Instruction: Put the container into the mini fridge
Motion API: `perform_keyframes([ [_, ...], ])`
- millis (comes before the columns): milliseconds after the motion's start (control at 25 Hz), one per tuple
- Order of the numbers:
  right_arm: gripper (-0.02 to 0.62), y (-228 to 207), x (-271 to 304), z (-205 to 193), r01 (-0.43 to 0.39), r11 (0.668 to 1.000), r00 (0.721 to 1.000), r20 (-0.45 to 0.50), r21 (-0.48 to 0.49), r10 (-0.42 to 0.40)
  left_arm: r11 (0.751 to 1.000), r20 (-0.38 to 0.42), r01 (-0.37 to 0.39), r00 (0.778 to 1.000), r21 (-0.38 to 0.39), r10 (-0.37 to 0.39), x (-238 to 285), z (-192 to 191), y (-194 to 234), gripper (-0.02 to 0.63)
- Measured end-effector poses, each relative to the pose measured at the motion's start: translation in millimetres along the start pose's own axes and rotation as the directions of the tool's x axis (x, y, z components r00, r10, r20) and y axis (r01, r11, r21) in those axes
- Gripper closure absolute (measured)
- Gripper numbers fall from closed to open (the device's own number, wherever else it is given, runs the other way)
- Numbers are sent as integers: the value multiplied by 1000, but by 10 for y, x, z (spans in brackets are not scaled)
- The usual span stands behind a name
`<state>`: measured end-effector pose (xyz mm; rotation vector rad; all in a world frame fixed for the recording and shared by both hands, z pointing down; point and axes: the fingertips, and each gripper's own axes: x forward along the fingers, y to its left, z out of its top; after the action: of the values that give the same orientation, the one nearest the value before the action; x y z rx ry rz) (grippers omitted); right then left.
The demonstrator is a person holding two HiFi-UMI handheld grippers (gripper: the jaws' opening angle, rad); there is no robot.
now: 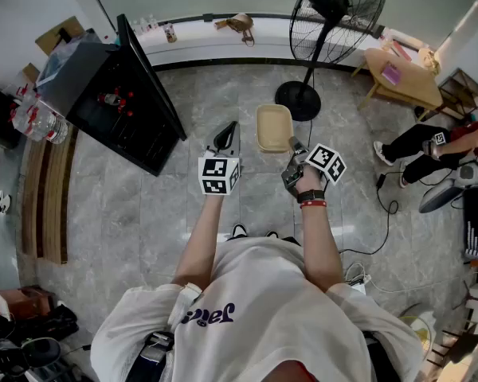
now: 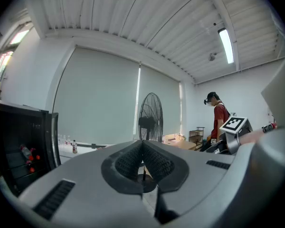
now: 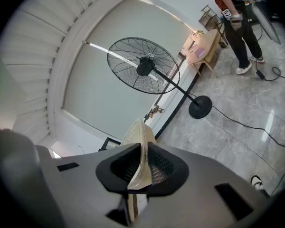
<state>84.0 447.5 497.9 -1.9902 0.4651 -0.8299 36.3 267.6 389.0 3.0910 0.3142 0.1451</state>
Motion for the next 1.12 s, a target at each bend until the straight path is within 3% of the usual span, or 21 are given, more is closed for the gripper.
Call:
perform_keyframes([
  [480, 537, 329, 332, -346, -29, 999, 999, 19, 18, 28, 1000, -36, -8, 999, -29, 7, -151, -189, 535, 586],
  [840, 537, 668, 982, -487, -87, 996, 994, -70, -24, 85, 992, -23, -111, 994, -60, 110, -104, -239, 1107, 586],
  [1120, 537, 1060, 1639, -624, -144, 988, 971, -199, -61, 129, 965, -31, -246, 969, -88, 245, -85, -222, 1680, 586],
])
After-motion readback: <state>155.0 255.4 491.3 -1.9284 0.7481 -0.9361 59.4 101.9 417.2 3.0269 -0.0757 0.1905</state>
